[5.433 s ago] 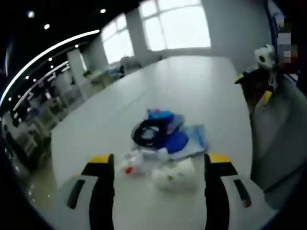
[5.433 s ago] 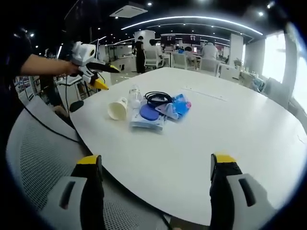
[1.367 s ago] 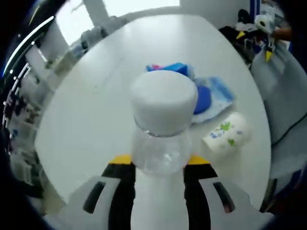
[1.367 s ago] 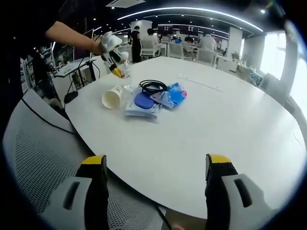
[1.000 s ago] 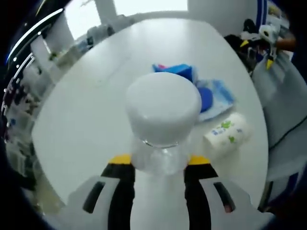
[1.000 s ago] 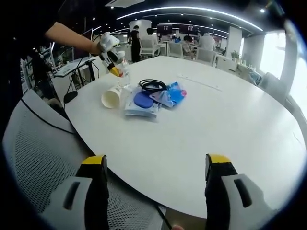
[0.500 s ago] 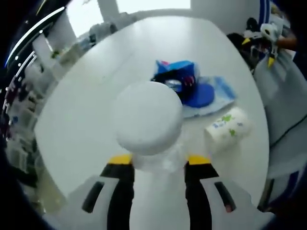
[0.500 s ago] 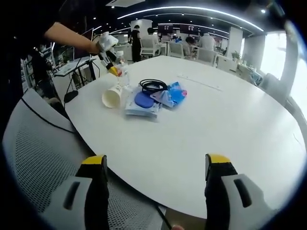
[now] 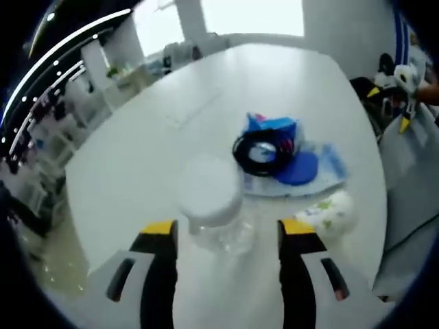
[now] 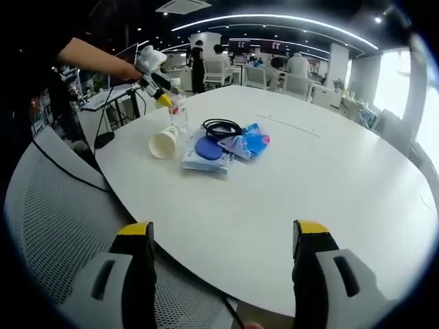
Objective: Arrange the tabletop items into an orderly group along one side of the table until the central work area is clear of visible clutter.
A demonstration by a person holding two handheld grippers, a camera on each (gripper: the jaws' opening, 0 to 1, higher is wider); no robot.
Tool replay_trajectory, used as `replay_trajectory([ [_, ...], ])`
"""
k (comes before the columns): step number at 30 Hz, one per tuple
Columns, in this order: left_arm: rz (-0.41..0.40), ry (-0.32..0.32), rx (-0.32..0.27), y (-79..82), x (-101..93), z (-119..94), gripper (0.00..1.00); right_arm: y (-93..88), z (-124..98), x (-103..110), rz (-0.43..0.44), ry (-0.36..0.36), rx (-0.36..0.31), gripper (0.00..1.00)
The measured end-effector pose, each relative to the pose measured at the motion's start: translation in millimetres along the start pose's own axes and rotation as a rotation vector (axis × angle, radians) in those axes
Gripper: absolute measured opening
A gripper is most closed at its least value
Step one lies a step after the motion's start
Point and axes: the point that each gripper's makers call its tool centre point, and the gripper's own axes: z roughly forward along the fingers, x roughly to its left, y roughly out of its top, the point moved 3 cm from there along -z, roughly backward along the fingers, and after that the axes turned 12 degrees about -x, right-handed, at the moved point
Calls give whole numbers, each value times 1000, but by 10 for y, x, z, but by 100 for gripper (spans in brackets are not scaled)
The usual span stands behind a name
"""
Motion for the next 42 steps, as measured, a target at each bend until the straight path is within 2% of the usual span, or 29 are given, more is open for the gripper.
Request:
replay_trajectory([
  [5, -131, 120, -91, 76, 21, 3, 58, 12, -6, 5, -3, 2, -6, 82],
  [9, -242, 200, -120, 94, 57, 13, 56, 21, -10, 6, -6, 2, -9, 81],
  [11, -324, 209, -132, 119, 32, 37, 53, 21, -10, 8, -8, 3, -8, 81],
  [12, -329, 211, -132, 121, 32, 40, 51, 21, -10, 8, -8, 3, -8, 81],
  [14, -322, 223, -114, 121, 22, 53, 44, 24, -13, 3, -10, 0, -9, 80],
  [15, -287, 244, -93, 101, 57, 47, 42, 27, -14, 0, -9, -2, -11, 80],
  [21, -286, 219, -104, 112, 38, 42, 42, 26, -17, -7, -10, -6, -11, 80],
  [26, -248, 186, -103, 120, 32, 47, 41, 22, -14, -1, -13, -1, -6, 79],
  [29, -219, 161, -94, 116, 46, 41, 41, 18, -13, 1, -15, 2, -3, 79],
  [42, -136, 143, -43, 68, 150, -38, 40, 5, -10, 9, -15, 9, 5, 79],
])
